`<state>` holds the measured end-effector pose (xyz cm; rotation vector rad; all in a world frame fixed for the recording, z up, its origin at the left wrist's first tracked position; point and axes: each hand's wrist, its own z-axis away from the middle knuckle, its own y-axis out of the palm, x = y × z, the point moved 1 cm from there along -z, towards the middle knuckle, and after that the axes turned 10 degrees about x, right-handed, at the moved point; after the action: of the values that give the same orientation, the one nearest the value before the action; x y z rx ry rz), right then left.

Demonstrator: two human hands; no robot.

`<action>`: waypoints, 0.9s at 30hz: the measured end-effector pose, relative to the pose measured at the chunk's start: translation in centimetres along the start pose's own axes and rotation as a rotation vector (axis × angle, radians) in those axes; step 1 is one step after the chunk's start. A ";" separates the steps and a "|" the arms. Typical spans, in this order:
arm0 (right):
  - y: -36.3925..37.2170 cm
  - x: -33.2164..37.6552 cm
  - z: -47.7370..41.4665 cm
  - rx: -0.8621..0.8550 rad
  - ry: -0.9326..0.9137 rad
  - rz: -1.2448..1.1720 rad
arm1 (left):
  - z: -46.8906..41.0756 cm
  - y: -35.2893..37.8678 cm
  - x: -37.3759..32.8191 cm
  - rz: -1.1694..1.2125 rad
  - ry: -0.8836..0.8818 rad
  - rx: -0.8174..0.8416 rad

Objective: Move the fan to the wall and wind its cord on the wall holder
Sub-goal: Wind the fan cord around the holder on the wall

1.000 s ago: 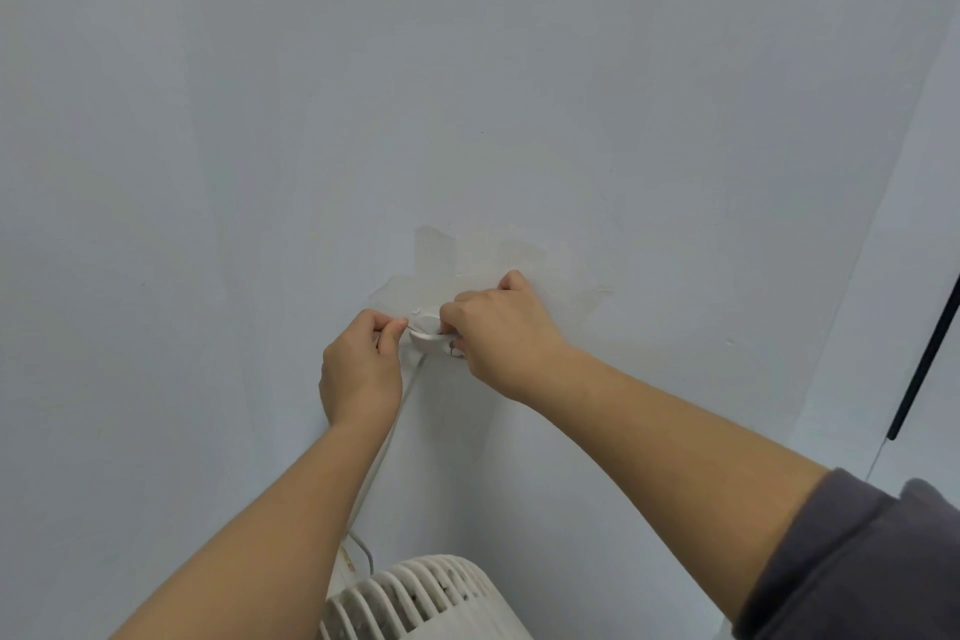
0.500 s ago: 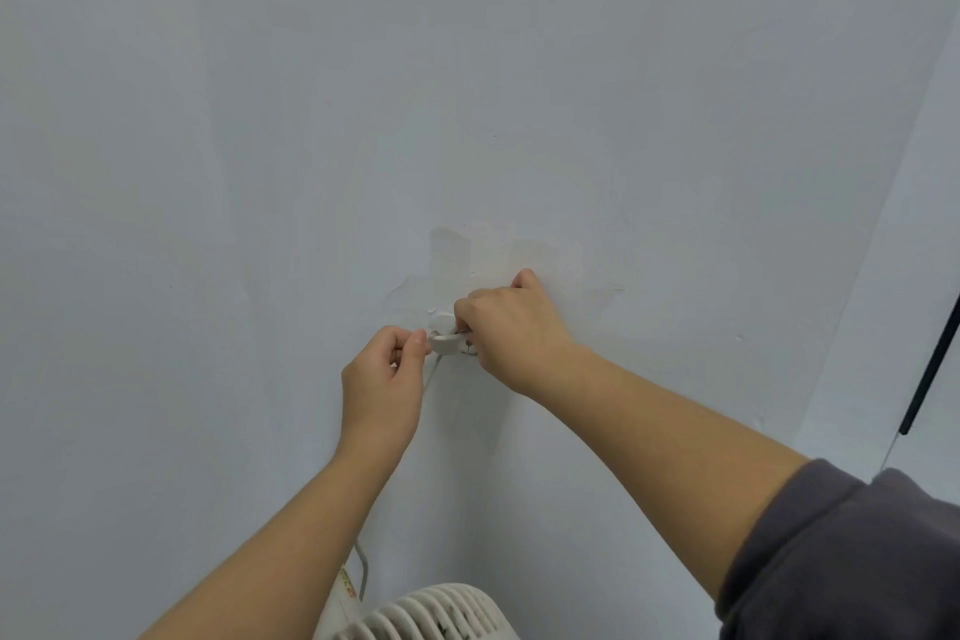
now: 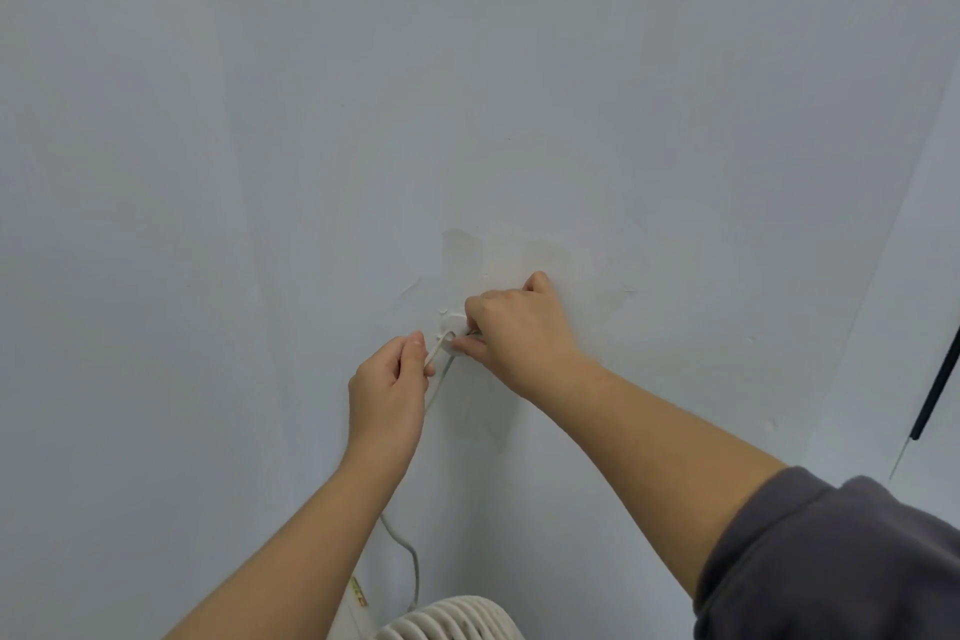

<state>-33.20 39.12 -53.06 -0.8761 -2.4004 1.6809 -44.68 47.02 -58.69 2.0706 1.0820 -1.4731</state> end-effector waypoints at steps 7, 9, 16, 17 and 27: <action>0.4 1.0 -0.4 -0.071 0.113 0.008 | 0.5 -0.6 -0.2 0.009 -0.005 -0.029; 0.2 1.0 -0.4 -0.078 0.106 0.006 | 0.5 -0.6 -0.2 -0.019 0.006 -0.033; -0.2 0.2 -0.6 -0.082 0.050 0.065 | 0.5 -0.4 0.0 -0.078 0.048 -0.004; -0.4 0.1 -0.6 -0.067 0.041 0.075 | 0.5 -0.3 0.0 -0.079 0.051 0.000; -1.5 -3.1 -0.5 -0.113 -0.088 0.004 | 0.6 -0.4 0.2 -0.094 0.085 0.026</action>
<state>-31.07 37.69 -50.76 -0.8391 -2.5754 1.6315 -45.35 46.92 -59.04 2.1444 1.2140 -1.4618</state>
